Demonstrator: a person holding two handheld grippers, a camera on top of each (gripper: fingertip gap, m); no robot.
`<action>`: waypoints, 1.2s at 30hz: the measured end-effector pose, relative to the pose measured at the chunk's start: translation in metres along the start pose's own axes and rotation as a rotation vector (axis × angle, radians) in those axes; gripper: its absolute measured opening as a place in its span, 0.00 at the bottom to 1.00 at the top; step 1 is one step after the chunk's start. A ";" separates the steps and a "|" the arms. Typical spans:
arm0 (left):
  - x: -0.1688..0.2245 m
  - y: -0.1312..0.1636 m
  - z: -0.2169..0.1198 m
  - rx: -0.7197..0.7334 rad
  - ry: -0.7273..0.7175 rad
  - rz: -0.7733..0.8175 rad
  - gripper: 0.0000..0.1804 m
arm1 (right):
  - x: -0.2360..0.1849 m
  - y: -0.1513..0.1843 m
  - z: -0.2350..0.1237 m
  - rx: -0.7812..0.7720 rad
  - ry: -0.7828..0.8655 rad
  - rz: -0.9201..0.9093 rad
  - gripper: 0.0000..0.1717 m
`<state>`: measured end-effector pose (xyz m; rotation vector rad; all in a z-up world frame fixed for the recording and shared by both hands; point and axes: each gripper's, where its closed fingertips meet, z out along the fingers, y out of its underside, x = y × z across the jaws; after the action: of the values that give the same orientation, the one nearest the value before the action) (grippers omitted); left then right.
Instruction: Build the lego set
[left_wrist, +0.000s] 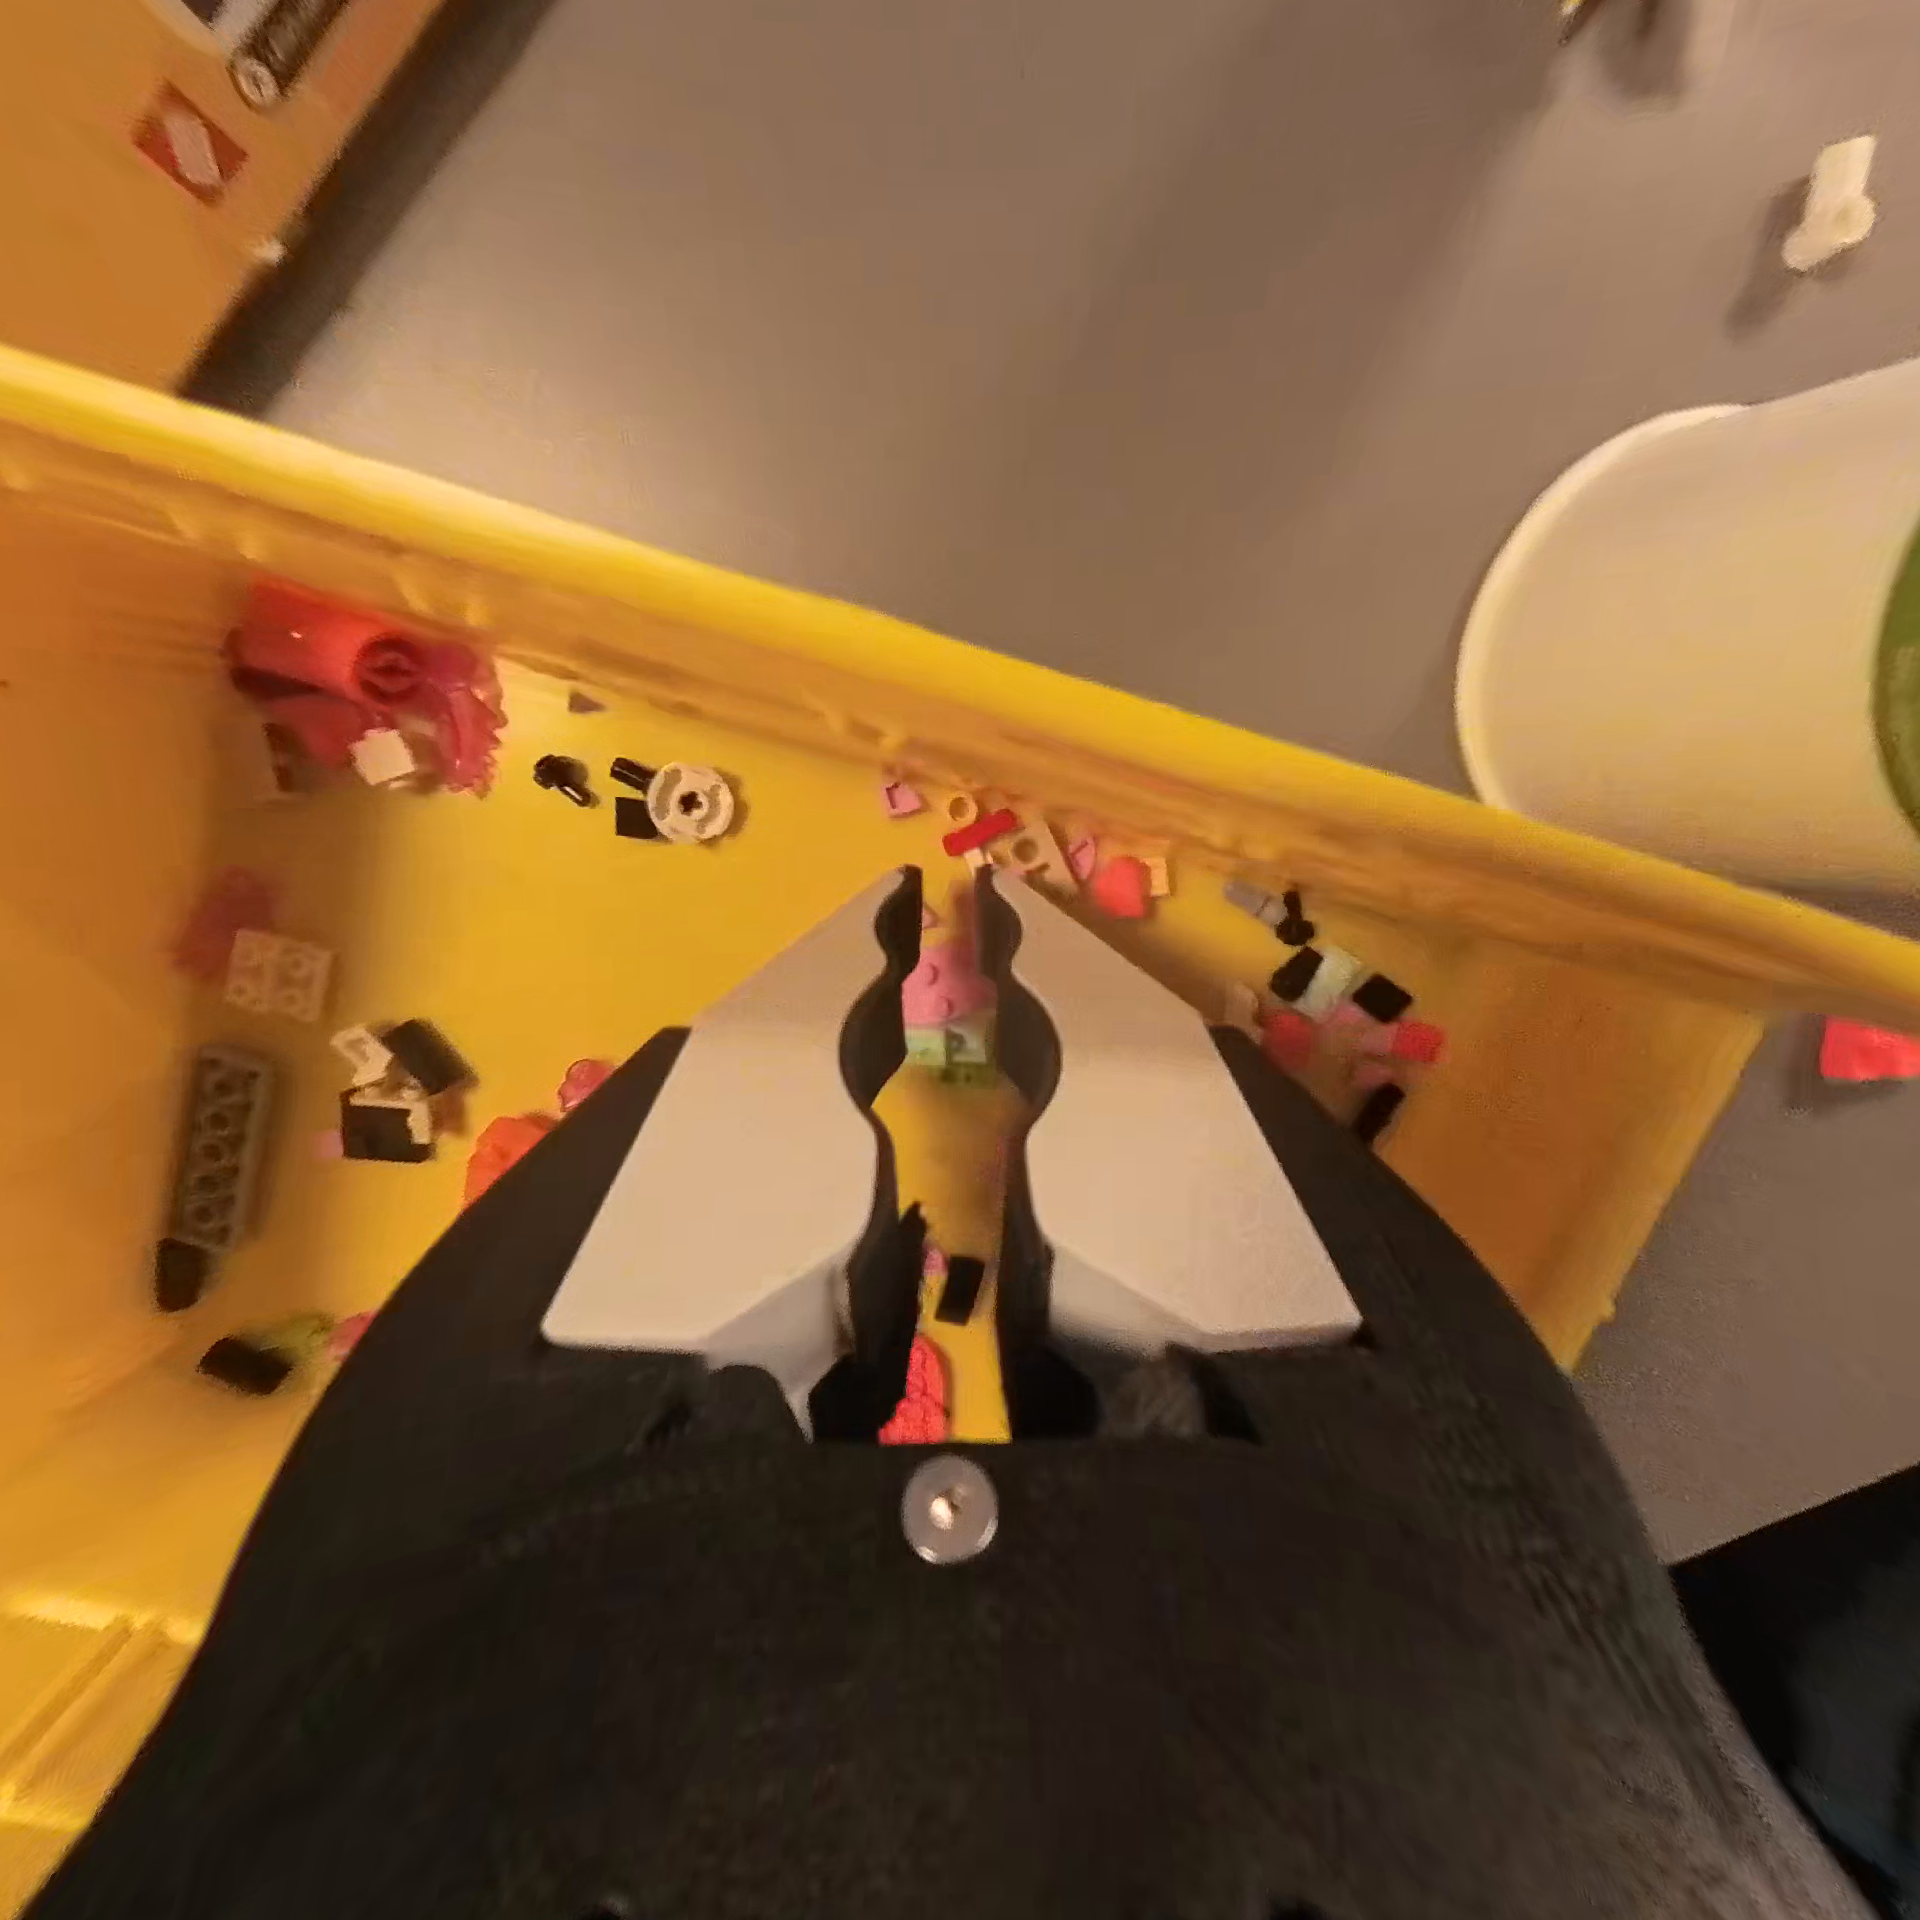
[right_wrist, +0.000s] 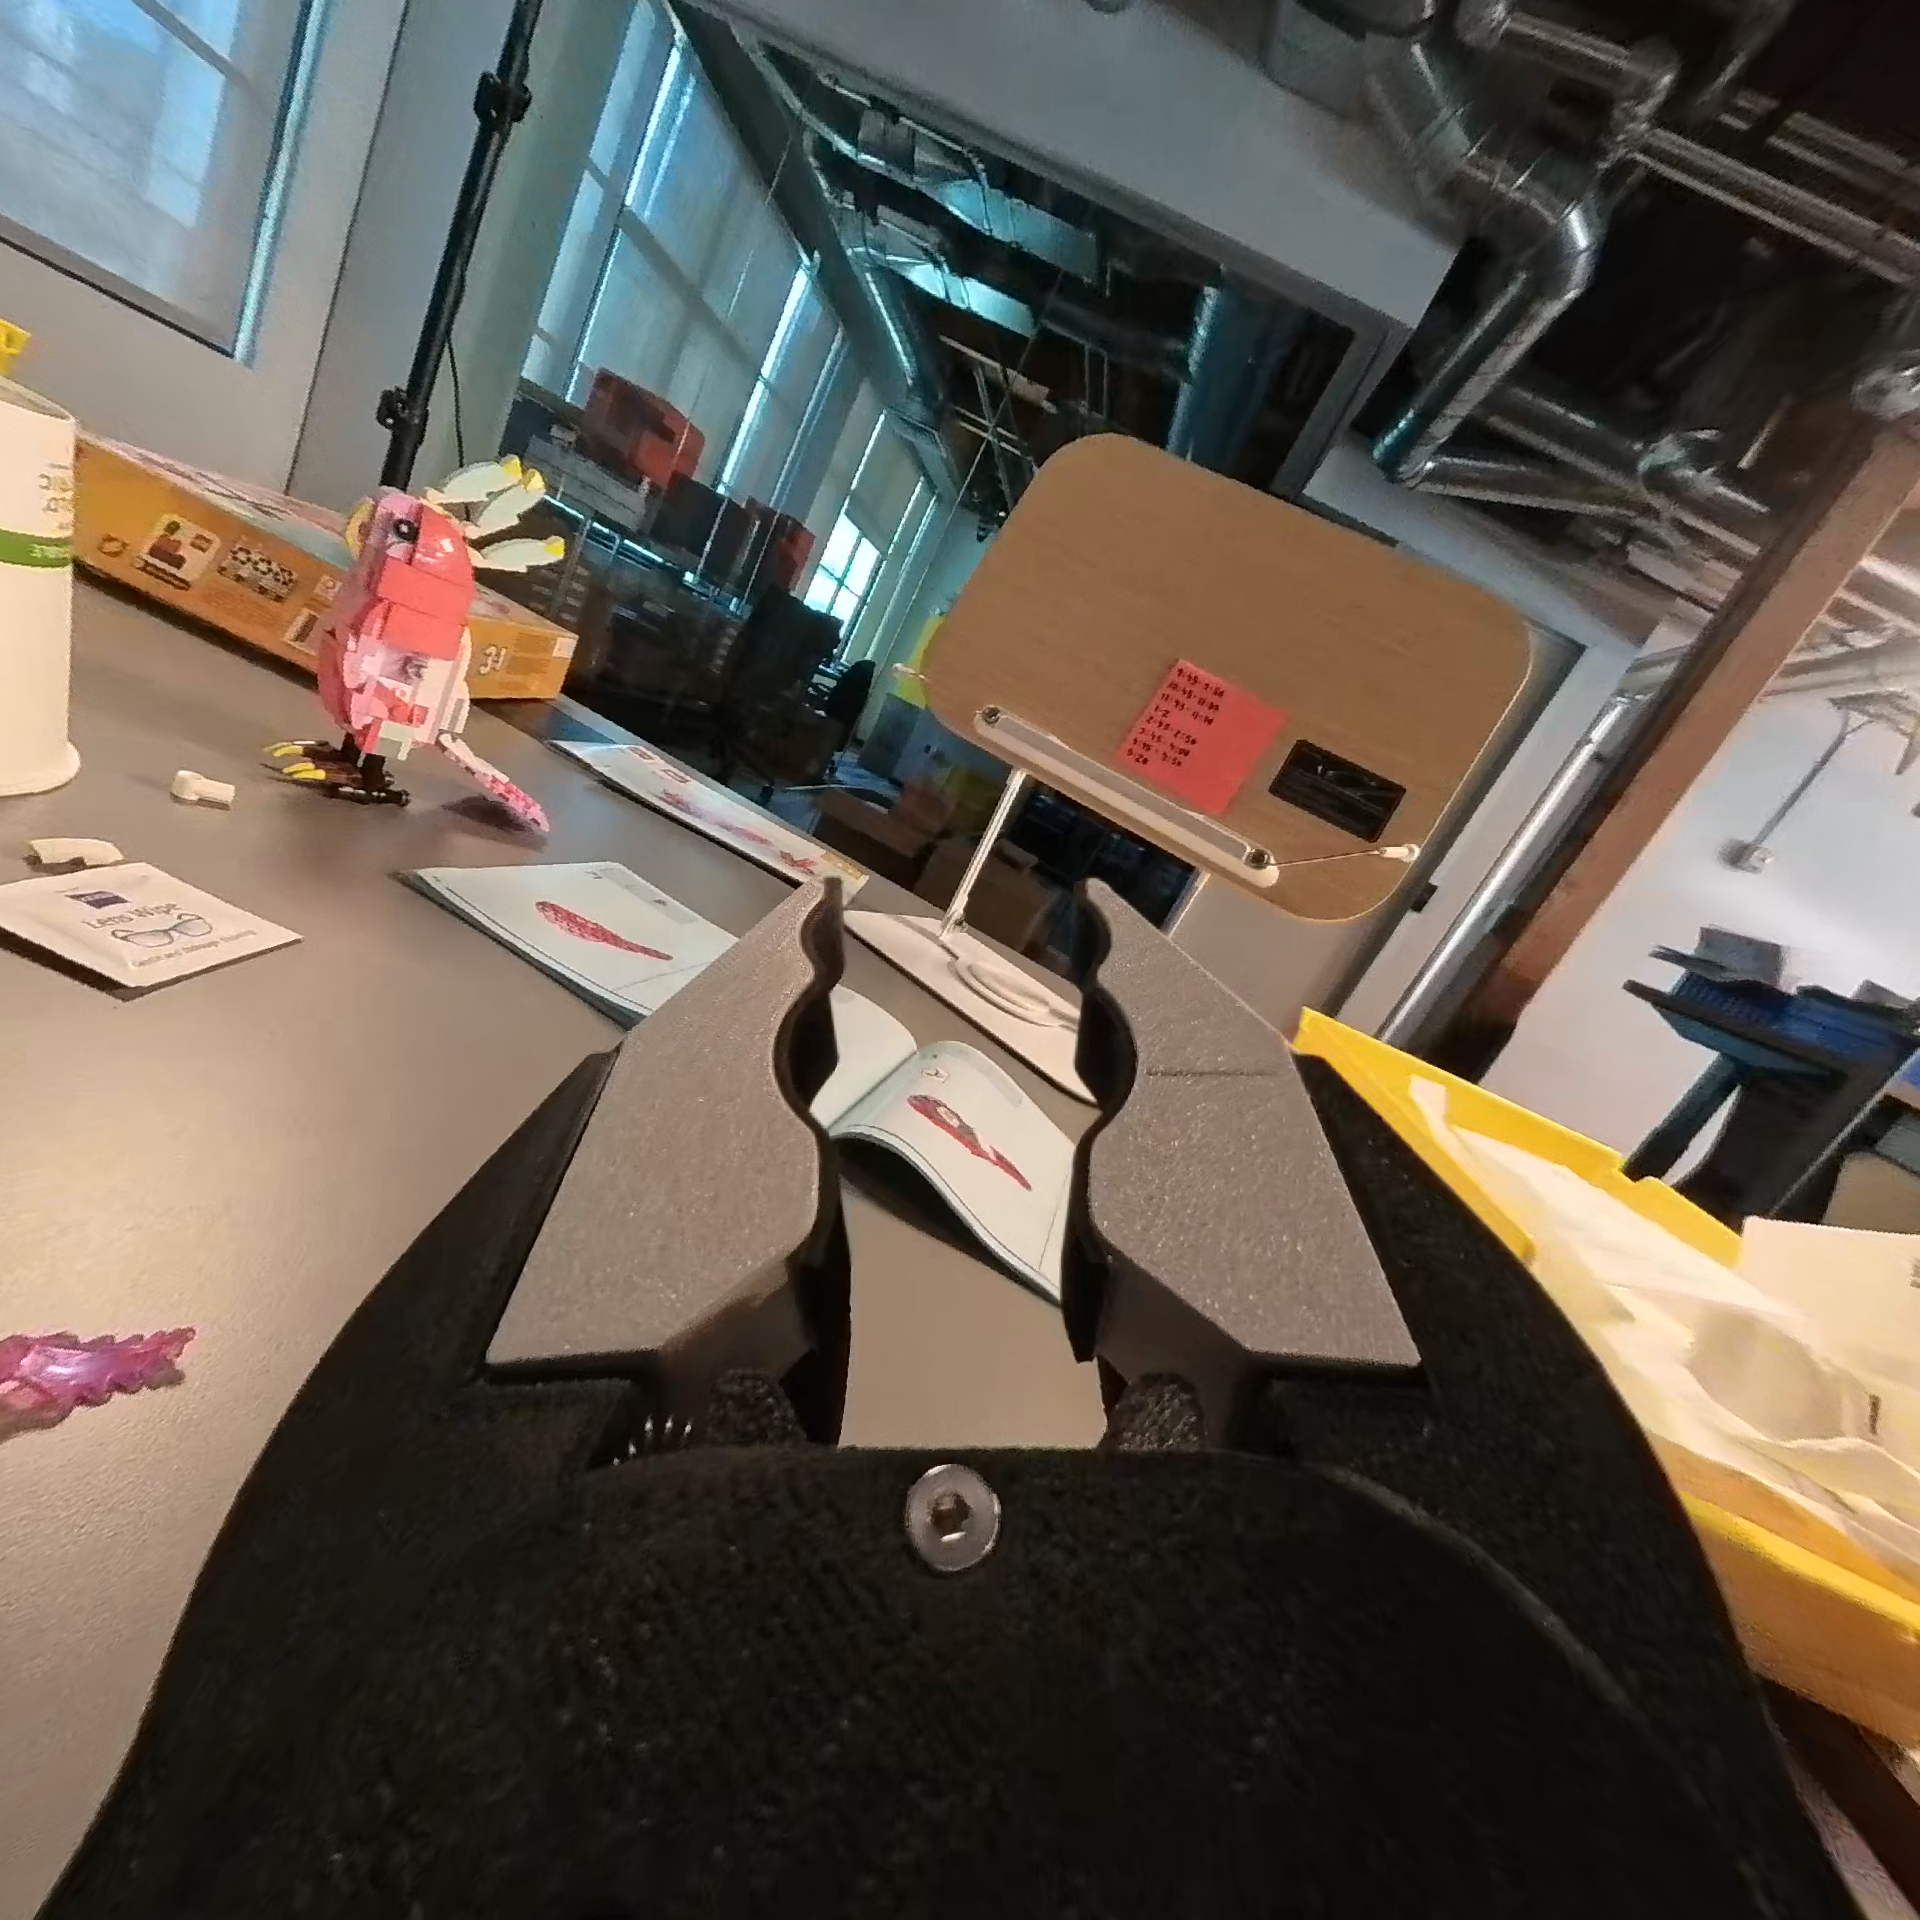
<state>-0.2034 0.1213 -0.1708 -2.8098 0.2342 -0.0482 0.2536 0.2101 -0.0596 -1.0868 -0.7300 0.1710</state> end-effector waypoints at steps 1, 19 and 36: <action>-0.002 0.000 0.004 -0.018 0.007 -0.021 0.05 | -0.001 0.001 0.001 -0.003 -0.007 0.000 0.24; -0.009 0.010 0.011 -0.081 0.054 -0.133 0.08 | 0.010 0.008 0.001 -0.053 0.050 0.036 0.21; -0.015 0.015 0.010 -0.086 -0.057 -0.055 0.03 | 0.010 0.010 0.001 -0.058 0.041 0.064 0.19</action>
<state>-0.2199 0.1127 -0.1852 -2.8982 0.1490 0.0302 0.2627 0.2205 -0.0628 -1.1660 -0.6678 0.1824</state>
